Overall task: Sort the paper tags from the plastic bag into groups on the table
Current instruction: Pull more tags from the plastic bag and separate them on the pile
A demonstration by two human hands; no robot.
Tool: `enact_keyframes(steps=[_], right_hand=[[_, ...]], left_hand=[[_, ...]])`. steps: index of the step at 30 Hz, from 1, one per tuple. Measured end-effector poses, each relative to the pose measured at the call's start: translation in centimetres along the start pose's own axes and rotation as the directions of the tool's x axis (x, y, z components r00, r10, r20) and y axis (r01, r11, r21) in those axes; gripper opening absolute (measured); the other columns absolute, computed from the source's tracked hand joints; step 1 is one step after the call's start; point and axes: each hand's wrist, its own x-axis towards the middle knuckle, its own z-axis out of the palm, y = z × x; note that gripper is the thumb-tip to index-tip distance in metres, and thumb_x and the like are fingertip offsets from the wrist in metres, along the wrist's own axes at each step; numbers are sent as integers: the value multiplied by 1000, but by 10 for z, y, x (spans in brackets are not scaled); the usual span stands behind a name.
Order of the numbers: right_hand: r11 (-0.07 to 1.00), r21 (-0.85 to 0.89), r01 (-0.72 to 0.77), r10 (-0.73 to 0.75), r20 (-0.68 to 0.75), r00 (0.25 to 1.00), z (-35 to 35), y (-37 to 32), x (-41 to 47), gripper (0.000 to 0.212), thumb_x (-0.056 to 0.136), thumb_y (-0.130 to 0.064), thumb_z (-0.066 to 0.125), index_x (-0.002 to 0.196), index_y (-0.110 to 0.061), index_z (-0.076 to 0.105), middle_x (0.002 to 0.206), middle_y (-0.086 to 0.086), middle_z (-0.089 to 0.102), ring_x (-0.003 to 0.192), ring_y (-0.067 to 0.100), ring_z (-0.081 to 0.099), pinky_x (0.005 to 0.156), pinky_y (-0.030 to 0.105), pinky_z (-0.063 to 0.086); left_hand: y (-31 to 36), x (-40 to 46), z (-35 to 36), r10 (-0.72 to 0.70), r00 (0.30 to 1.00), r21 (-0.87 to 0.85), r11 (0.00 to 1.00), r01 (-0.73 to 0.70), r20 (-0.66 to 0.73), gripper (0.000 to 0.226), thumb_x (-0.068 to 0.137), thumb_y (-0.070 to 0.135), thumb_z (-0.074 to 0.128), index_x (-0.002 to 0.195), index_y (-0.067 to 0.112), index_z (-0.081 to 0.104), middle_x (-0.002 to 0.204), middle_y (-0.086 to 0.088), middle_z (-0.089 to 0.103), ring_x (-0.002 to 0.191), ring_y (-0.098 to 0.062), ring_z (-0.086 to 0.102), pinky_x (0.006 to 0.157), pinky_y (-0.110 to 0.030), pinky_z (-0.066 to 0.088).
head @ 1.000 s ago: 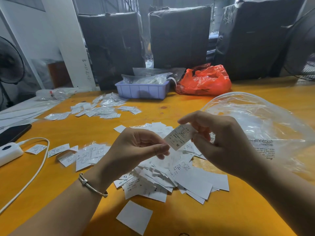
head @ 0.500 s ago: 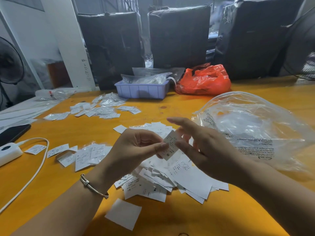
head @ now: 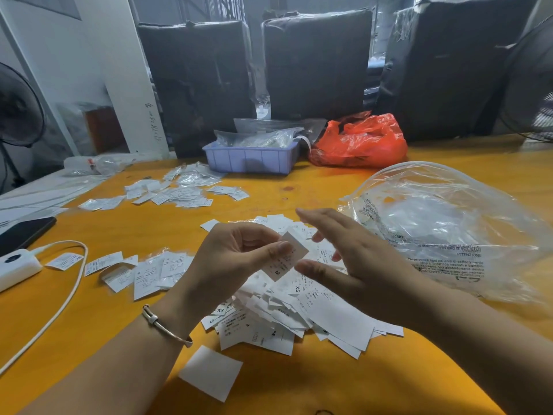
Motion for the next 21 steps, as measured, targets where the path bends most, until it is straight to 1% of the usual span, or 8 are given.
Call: enact_keyframes(steps=[5, 9, 11, 13, 14, 17, 19, 21], right_hand=[[997, 82, 3, -6, 32, 999, 0, -1, 1, 71, 79, -73, 31, 131, -30, 54, 131, -16, 48, 106, -5, 44, 84, 21, 45], [922, 374, -102, 131, -53, 990, 2, -3, 3, 43, 78, -58, 53, 103, -26, 67, 98, -17, 63, 87, -3, 58, 66, 18, 50], [866, 480, -141, 195, -65, 979, 1, -2, 3, 23, 81, -45, 66, 88, -24, 70, 87, -9, 66, 76, 8, 63, 63, 28, 54], [837, 526, -149, 213, -64, 975, -1, -2, 3, 13, 83, -32, 70, 82, -19, 71, 84, 1, 68, 79, 29, 63, 68, 46, 55], [830, 538, -149, 214, -60, 975, -1, -3, 3, 11, 84, -27, 70, 80, -17, 71, 83, 3, 68, 79, 32, 62, 70, 49, 53], [827, 541, -156, 221, -57, 974, -2, -2, 3, 13, 88, -20, 66, 76, -14, 68, 78, 4, 66, 66, 21, 56, 61, 43, 47], [864, 481, -148, 203, -65, 977, -1, -2, 3, 18, 91, -18, 63, 73, -19, 63, 76, 0, 64, 63, 4, 52, 54, 26, 39], [919, 370, -135, 171, -67, 983, 1, -5, 3, 20, 93, -18, 60, 74, -24, 58, 80, -6, 62, 69, -3, 51, 59, 15, 36]], left_hand=[[-1, 0, -1, 4, 1000, 14, 1000, -4, 5, 16, 74, 33, 73, 83, 21, 80, 84, -3, 77, 77, -17, 72, 67, -23, 57], [-2, 0, -1, 11, 999, 29, 1000, -13, 45, 13, 76, 29, 74, 83, 21, 80, 83, -2, 77, 78, -15, 73, 68, -21, 56], [-2, 0, 0, 0, 997, 37, 999, -3, 72, 15, 75, 31, 74, 84, 20, 80, 82, -2, 77, 78, -15, 72, 69, -22, 57], [-2, 0, 0, -14, 994, 34, 999, 10, 109, 20, 75, 33, 74, 85, 16, 79, 83, -4, 77, 79, -16, 73, 69, -22, 57], [-3, 0, 0, -20, 992, 27, 1000, 17, 122, 22, 74, 33, 75, 85, 13, 80, 83, -5, 77, 80, -16, 73, 69, -22, 56], [-4, 0, 0, -46, 988, 16, 999, 45, 147, 21, 77, 31, 74, 86, 12, 79, 85, -5, 77, 81, -15, 73, 68, -20, 54], [-4, 1, 0, -55, 986, 25, 998, 52, 158, 21, 81, 32, 73, 91, 14, 79, 89, -2, 77, 86, -13, 72, 69, -19, 54], [-4, 2, 0, -44, 989, 33, 999, 40, 138, 22, 83, 32, 72, 97, 16, 78, 93, 1, 77, 90, -12, 72, 70, -18, 54]])
